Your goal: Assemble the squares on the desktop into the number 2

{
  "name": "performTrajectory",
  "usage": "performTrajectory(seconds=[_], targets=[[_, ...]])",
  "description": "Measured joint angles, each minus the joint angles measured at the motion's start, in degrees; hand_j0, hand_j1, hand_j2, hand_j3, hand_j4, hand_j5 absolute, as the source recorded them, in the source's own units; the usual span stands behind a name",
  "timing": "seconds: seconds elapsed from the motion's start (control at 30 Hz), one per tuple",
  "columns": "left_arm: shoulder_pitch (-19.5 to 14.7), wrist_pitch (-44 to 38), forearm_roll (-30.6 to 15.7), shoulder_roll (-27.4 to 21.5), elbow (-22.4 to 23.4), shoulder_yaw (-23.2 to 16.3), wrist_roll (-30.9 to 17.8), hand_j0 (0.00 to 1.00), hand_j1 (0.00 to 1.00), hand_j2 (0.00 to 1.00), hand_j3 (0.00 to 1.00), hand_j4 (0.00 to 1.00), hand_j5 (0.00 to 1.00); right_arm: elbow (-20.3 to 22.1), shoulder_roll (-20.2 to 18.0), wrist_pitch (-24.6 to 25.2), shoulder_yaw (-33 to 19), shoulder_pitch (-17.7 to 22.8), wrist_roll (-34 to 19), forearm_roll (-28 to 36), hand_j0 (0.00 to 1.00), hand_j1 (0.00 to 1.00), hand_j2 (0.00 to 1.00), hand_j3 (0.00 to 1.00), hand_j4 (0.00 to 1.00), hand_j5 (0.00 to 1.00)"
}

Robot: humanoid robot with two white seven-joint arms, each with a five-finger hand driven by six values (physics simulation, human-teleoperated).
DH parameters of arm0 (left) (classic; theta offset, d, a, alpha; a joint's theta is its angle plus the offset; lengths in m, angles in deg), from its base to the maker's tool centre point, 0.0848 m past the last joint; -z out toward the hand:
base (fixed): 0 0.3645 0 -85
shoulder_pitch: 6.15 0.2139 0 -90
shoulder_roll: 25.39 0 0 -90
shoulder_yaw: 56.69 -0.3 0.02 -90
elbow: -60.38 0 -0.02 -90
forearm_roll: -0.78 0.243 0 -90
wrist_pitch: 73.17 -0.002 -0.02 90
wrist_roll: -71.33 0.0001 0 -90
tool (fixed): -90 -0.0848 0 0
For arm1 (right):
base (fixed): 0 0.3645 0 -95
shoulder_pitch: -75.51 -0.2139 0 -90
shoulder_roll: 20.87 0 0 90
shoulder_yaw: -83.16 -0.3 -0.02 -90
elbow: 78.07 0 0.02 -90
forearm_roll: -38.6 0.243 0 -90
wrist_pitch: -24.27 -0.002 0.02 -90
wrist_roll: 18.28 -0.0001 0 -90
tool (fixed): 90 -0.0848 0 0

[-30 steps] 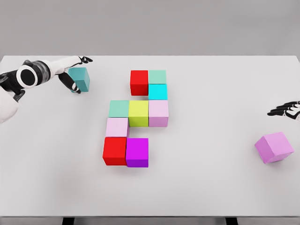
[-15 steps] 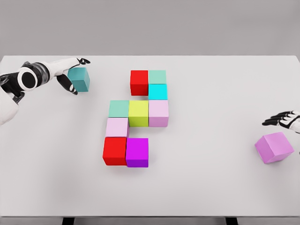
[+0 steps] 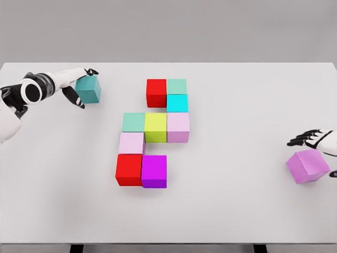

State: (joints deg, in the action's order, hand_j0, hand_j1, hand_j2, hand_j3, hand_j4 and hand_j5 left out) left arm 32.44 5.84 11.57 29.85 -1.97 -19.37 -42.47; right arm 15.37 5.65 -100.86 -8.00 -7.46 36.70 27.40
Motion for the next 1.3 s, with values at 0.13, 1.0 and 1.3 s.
performTrajectory(seconds=[0.13, 1.0, 1.3], targets=[[-0.09, 0.03, -0.05, 0.05, 0.03, 0.01, 0.09, 0.76, 0.76, 0.76, 0.76, 0.76, 0.76, -0.08, 0.21, 0.00, 2.12, -1.05, 0.00, -0.68, 1.00, 1.00, 1.00, 1.00, 1.00, 1.00], [-1.58, 0.59, -4.13, 0.18, -2.23, 0.35, 0.18, 0.35, 0.35, 0.35, 0.35, 0.35, 0.35, -0.55, 0.57, -0.01, 4.62, -2.81, 0.00, -2.91, 0.94, 0.94, 0.94, 0.94, 0.94, 0.94], [-2.02, -0.19, -4.87, 3.68, -4.32, 0.27, 0.09, 0.33, 0.33, 0.33, 0.33, 0.33, 0.33, -0.42, 0.55, 0.00, 6.09, -2.81, 0.00, -3.49, 0.84, 0.84, 0.84, 0.84, 0.84, 0.84]])
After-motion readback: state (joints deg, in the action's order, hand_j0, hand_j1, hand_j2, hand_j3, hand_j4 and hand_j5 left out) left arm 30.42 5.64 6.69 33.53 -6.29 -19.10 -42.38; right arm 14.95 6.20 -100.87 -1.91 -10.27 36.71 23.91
